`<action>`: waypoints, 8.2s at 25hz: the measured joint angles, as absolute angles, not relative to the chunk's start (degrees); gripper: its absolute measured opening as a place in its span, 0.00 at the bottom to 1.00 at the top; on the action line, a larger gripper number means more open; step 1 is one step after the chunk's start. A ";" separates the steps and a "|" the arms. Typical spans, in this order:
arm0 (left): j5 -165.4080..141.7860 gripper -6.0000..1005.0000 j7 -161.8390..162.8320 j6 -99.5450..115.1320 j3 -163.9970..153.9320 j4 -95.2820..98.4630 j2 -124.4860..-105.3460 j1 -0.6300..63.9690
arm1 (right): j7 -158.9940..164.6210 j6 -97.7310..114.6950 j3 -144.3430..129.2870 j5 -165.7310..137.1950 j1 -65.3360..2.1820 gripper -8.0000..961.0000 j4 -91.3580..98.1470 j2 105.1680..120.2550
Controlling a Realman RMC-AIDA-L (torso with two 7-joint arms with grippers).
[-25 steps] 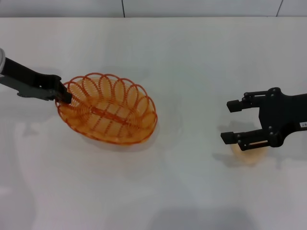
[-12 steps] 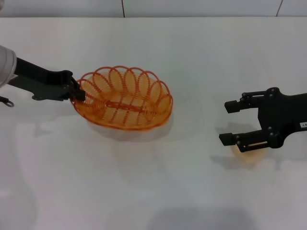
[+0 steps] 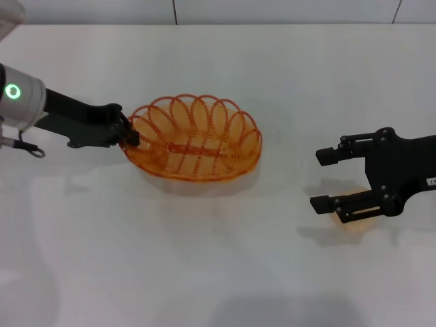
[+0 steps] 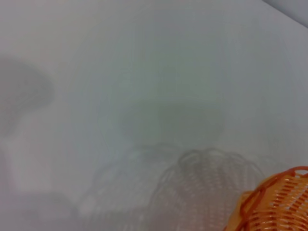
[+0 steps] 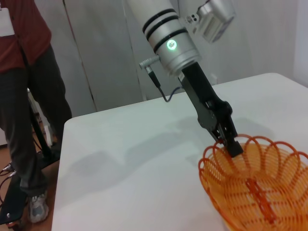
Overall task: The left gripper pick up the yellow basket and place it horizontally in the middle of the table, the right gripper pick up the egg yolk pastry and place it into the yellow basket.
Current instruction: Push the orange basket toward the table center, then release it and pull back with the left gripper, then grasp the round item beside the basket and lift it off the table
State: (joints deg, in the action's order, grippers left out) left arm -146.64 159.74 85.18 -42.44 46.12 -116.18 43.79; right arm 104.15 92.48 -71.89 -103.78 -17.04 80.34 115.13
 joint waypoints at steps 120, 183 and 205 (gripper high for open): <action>-138.96 0.84 154.26 82.02 -42.31 41.06 -115.04 45.26 | 104.85 94.52 -71.55 -103.09 -16.88 0.80 81.12 115.14; -118.99 0.89 97.96 94.73 -53.35 63.35 -115.57 28.17 | 113.20 87.07 -72.24 -122.07 -21.10 0.80 78.10 115.23; -118.70 0.88 97.77 95.27 -53.35 62.95 -116.54 27.96 | 113.20 84.01 -72.76 -125.69 -22.64 0.76 72.95 115.40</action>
